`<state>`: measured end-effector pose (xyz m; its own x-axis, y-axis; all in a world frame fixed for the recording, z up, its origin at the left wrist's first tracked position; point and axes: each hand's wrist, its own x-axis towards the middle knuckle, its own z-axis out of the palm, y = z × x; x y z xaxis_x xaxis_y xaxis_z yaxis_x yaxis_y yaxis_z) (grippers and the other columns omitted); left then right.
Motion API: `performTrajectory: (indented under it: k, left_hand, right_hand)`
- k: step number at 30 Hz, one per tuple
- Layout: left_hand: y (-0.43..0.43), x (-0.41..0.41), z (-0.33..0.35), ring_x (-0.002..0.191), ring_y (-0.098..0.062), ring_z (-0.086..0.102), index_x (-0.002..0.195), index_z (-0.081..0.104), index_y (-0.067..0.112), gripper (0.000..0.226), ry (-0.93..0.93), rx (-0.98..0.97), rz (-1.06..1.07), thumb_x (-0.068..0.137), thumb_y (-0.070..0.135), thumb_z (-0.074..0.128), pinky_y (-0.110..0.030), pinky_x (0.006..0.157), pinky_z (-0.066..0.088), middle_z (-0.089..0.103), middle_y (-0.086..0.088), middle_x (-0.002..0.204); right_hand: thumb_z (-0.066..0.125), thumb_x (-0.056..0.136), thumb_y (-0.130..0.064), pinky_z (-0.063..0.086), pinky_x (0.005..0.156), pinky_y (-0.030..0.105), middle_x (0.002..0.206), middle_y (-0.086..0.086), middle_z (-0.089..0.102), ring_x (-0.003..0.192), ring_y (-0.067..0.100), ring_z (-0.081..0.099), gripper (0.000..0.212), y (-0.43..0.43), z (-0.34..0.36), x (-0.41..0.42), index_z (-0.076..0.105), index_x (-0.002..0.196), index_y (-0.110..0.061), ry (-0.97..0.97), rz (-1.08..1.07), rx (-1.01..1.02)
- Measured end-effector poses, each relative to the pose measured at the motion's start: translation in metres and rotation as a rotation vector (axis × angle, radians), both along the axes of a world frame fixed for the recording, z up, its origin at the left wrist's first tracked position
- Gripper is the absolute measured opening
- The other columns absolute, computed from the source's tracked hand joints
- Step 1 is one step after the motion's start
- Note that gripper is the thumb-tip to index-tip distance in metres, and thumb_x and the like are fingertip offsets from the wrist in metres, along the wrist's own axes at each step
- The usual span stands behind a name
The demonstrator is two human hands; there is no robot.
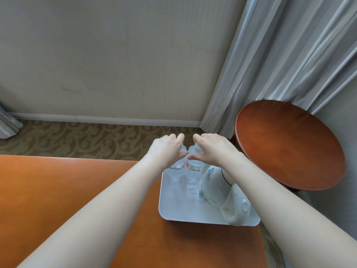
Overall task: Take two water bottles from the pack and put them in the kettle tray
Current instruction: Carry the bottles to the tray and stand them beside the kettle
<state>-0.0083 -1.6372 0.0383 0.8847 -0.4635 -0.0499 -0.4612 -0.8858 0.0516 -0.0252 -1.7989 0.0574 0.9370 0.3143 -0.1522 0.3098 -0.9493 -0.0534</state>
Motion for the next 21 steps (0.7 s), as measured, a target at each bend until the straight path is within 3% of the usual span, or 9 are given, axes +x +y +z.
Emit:
performTrajectory:
  k: [4, 10, 13, 17, 21]
  left_hand:
    - [0.006, 0.001, 0.004, 0.093, -0.029, 0.060, 0.117, 0.042, 0.012, 0.052, 0.024, 0.054, -0.013, 0.089, 0.056, 0.045, -0.034, 0.062, 0.039, 0.060, -0.008, 0.105]
    - [0.006, 0.005, 0.021, 0.099, -0.028, 0.057, 0.124, 0.042, 0.015, 0.043, 0.038, 0.190, -0.142, 0.089, 0.036, 0.057, -0.034, 0.066, 0.038, 0.055, -0.008, 0.109]
    - [0.009, 0.008, 0.024, 0.097, -0.029, 0.057, 0.115, 0.049, 0.012, 0.029, 0.115, 0.165, -0.158, 0.090, 0.027, 0.057, -0.035, 0.064, 0.039, 0.056, -0.009, 0.107]
    - [0.009, 0.009, 0.026, 0.094, -0.031, 0.058, 0.105, 0.054, 0.006, 0.031, 0.079, 0.155, -0.154, 0.090, 0.034, 0.056, -0.034, 0.063, 0.038, 0.060, -0.011, 0.101]
    - [0.000, 0.006, 0.021, 0.075, -0.027, 0.049, 0.087, 0.056, 0.005, 0.029, 0.072, 0.071, -0.055, 0.092, 0.034, 0.050, -0.033, 0.060, 0.035, 0.044, -0.005, 0.077]
  right_hand:
    - [0.061, 0.081, -0.048, 0.039, 0.061, 0.036, 0.097, 0.008, 0.057, 0.090, 0.028, 0.056, 0.048, 0.001, 0.011, 0.001, 0.044, 0.112, -0.014, 0.041, 0.101, -0.134]
    - [0.064, 0.083, -0.015, 0.040, 0.058, 0.035, 0.084, 0.006, 0.047, 0.077, 0.026, 0.052, 0.032, 0.011, 0.017, 0.009, 0.047, 0.109, -0.011, 0.066, 0.172, -0.253]
    - [0.065, 0.083, -0.018, 0.038, 0.058, 0.035, 0.082, 0.005, 0.047, 0.077, 0.027, 0.052, 0.026, 0.013, 0.016, 0.012, 0.049, 0.102, -0.008, 0.083, 0.158, -0.220]
    - [0.061, 0.087, -0.033, 0.035, 0.059, 0.035, 0.085, 0.009, 0.055, 0.074, 0.026, 0.046, 0.032, 0.013, 0.011, 0.009, 0.052, 0.097, -0.005, 0.076, 0.080, -0.161]
    - [0.054, 0.089, -0.035, 0.036, 0.061, 0.035, 0.098, 0.017, 0.061, 0.082, 0.031, 0.054, 0.032, 0.008, 0.007, 0.008, 0.054, 0.094, -0.003, 0.066, -0.071, -0.021]
